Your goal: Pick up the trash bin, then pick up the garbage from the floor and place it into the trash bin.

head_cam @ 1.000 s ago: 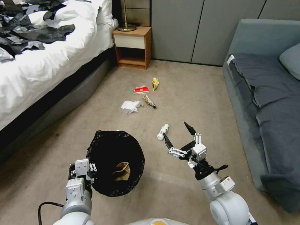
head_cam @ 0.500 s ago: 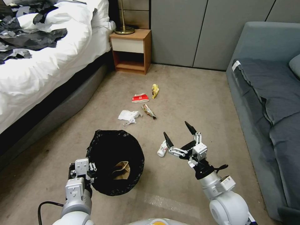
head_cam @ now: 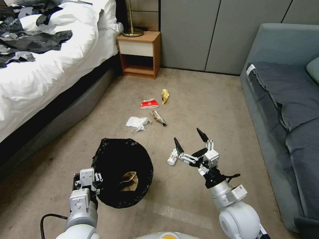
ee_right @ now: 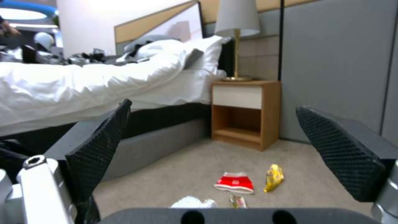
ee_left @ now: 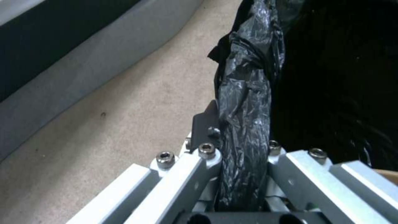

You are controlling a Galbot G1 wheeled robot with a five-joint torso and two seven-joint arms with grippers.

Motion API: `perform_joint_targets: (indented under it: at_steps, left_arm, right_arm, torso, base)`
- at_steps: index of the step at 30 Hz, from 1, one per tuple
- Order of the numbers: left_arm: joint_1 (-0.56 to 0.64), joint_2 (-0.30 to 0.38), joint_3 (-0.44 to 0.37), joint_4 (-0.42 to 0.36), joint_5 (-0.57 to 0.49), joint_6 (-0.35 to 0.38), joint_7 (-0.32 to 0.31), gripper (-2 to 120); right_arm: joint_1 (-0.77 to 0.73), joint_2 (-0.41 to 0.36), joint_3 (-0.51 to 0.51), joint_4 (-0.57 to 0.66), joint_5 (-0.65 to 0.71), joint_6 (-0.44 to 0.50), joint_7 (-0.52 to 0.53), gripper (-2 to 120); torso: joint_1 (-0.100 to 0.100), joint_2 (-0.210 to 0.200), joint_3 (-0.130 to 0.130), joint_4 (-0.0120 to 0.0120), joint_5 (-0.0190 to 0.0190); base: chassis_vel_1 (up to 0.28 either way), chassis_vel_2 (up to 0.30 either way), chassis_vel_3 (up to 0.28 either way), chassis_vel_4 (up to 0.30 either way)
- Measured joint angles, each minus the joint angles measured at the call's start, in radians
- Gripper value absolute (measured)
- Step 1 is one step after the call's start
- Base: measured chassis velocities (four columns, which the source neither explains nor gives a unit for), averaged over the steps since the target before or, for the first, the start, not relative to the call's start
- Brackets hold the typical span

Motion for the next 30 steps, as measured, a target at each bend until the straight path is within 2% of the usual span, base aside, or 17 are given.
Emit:
perform_joint_targets:
  at_steps: [6, 8, 14, 15, 16, 19, 23, 26, 30]
  left_arm:
    - [0.001, 0.0, -0.001, 0.0, 0.0, 0.0, 0.0, 3]
    - [0.0, -0.001, 0.0, 0.0, 0.0, 0.0, 0.0, 3]
    - [-0.003, -0.004, 0.001, 0.006, 0.0, 0.0, 0.0, 3]
    - [-0.005, -0.005, 0.0, 0.01, 0.0, 0.0, 0.001, 3]
    - [-0.005, -0.005, 0.0, 0.01, 0.0, 0.0, 0.001, 3]
    - [-0.006, -0.008, -0.001, 0.017, 0.001, 0.0, 0.001, 3]
    - [-0.006, -0.009, -0.003, 0.021, 0.002, 0.0, 0.001, 3]
    - [-0.002, -0.01, -0.006, 0.026, 0.003, 0.0, 0.001, 3]
    - [-0.001, -0.011, -0.007, 0.026, 0.003, 0.0, 0.0, 3]
  right_arm:
    - [0.035, -0.036, -0.02, 0.015, 0.072, -0.106, 0.083, 98]
    - [0.072, -0.067, -0.032, 0.013, 0.134, -0.18, 0.128, 100]
    - [0.162, -0.126, -0.071, -0.039, 0.239, -0.303, 0.2, 100]
    - [0.21, -0.143, -0.1, -0.073, 0.278, -0.361, 0.245, 100]
    - [0.21, -0.143, -0.1, -0.073, 0.278, -0.361, 0.245, 100]
    - [0.341, -0.17, -0.169, -0.158, 0.371, -0.482, 0.323, 100]
    - [0.419, -0.18, -0.212, -0.214, 0.443, -0.545, 0.343, 100]
    - [0.516, -0.181, -0.276, -0.299, 0.577, -0.662, 0.376, 100]
    - [0.553, -0.169, -0.302, -0.346, 0.63, -0.725, 0.382, 100]
  torso:
    - [0.0, 0.0, 0.0, 0.0, 0.0]
    - [0.0, 0.0, 0.0, 0.0, 0.0]
    - [0.0, 0.0, 0.0, -0.0002, 0.0]
    - [0.0, 0.0, 0.0, -0.0001, 0.0001]
    - [0.0, 0.0, 0.0, -0.0001, 0.0001]
    - [0.0, 0.0, 0.0, 0.0001, 0.0001]
    - [0.0, 0.0, 0.0, 0.0002, 0.0]
    - [0.0, 0.0, 0.0, 0.0002, 0.0]
    - [0.0, 0.0, 0.0, 0.0, -0.0002]
  base:
    - [0.0, 0.0, 0.0, 0.0]
    - [0.0, 0.0, 0.0, 0.0]
    - [0.0, 0.0, 0.0, 0.0]
    - [0.0, 0.0, 0.0, 0.0]
    - [0.0, 0.0, 0.0, 0.0]
    - [0.0, 0.0, 0.0, 0.0]
    - [0.0, 0.0, 0.0, 0.0]
    - [0.0, 0.0, 0.0, 0.0]
    - [0.0, 0.0, 0.0, 0.0]
